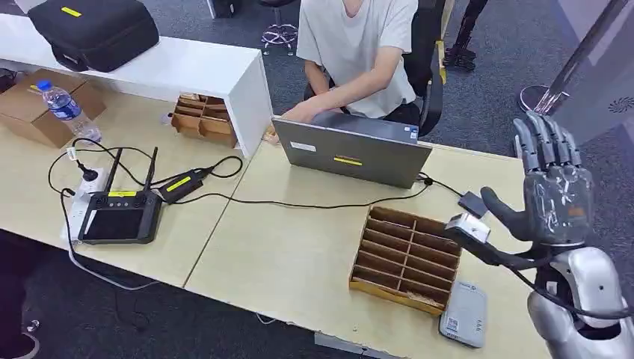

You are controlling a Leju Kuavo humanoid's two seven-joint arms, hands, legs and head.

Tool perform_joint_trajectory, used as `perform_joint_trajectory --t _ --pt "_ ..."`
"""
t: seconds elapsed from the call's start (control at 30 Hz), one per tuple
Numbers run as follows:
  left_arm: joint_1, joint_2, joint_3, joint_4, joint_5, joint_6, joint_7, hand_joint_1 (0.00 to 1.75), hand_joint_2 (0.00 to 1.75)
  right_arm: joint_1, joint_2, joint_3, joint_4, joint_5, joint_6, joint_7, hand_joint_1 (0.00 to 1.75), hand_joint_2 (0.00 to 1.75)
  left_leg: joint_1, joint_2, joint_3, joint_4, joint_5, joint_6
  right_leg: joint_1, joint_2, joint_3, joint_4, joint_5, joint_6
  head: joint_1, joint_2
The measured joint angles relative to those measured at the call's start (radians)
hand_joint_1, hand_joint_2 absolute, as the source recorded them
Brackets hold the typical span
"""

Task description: Pass the card to the sensor for recognition and then transmit it.

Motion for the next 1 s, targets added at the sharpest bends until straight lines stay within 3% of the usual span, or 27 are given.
perform_joint_trajectory --t 0.43,0.77,0.8,0.83,1.0 --pt "0.014 0.0 0.0 0.0 0.059 0.013 -0.012 0.0 1.75 0.383 -0.081 -0.096 -0.268 -0.016 -0.138 -0.064 0.0 1.75 0.0 0.0 0.0 0.0 -0.003 0.0 0.0 0.0 0.0 -0.001 -0.002 0.0 0.0 0.0" --pt "0.015 -0.001 0.0 0.0 0.067 0.014 -0.012 0.0 1.75 0.458 -0.085 -0.116 -0.31 -0.014 -0.157 -0.071 0.0 1.75 0.0 0.0 0.0 0.0 -0.003 0.0 0.0 0.0 0.0 -0.001 -0.002 0.0 0.0 0.0" --pt "0.015 -0.001 0.0 0.0 0.072 0.015 -0.012 0.0 1.75 0.493 -0.085 -0.126 -0.323 -0.017 -0.156 -0.071 0.0 1.75 0.0 0.0 0.0 0.0 -0.003 0.0 0.0 0.0 0.0 -0.001 -0.002 0.0 0.0 0.0" --pt "0.017 0.0 0.0 0.0 0.079 0.016 -0.014 0.0 1.75 0.554 -0.092 -0.14 -0.343 -0.042 -0.11 -0.073 0.0 1.75 0.0 0.001 0.0 0.0 -0.003 0.0 0.0 0.001 0.0 -0.001 -0.002 0.0 0.0 0.0" --pt "0.018 0.0 0.0 0.0 0.088 0.014 -0.015 0.0 1.75 0.591 -0.135 -0.154 -0.343 -0.07 0.018 -0.076 0.0 1.75 0.0 0.001 0.0 0.0 -0.003 0.0 0.0 0.001 0.0 -0.001 -0.002 0.0 0.0 0.0"
